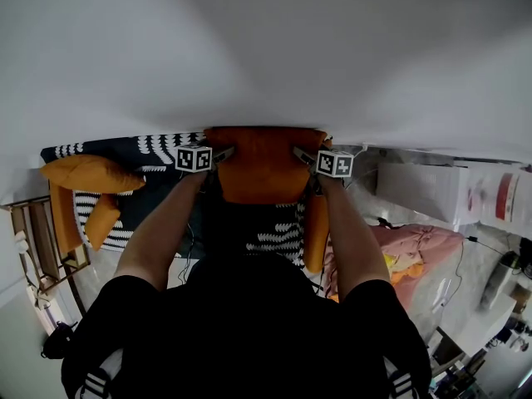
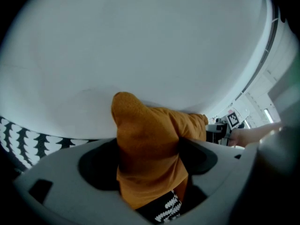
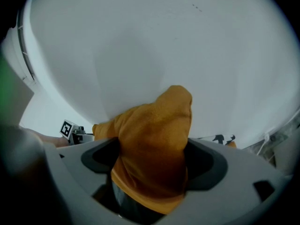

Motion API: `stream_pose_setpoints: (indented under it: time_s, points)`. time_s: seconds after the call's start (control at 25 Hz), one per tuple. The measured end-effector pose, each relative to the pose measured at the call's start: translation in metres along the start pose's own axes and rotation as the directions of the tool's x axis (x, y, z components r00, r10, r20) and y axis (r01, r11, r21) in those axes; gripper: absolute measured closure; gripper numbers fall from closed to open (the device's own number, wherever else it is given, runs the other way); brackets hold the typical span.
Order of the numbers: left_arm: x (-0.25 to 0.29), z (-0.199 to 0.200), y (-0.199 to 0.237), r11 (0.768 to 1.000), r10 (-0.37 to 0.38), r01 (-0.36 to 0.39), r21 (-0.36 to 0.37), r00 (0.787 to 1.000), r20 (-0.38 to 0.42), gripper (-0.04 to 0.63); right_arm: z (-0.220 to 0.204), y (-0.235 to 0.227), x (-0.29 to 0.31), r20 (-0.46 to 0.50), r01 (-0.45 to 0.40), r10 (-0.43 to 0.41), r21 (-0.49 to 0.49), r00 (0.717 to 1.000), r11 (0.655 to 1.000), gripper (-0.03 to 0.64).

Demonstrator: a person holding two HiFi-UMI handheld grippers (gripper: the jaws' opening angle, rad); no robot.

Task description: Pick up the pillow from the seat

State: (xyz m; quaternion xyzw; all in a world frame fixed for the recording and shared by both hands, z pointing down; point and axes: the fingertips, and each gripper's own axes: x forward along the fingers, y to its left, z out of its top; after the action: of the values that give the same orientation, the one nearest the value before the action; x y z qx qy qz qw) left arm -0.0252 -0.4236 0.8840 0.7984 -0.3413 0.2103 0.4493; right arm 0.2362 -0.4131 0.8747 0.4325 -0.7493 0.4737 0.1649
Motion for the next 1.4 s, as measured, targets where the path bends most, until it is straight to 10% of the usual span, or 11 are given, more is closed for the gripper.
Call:
stream_pose_setpoints:
  time_s: [1.4]
  points:
    - [-0.065, -0.029, -0.068, 0.994, -0.095, 0.096, 0.045, 0.995, -0.017, 0.268, -0.035, 0.051, -0.078, 0.112, 0.057, -0.056, -0.011, 0.992, 0.998, 0.276]
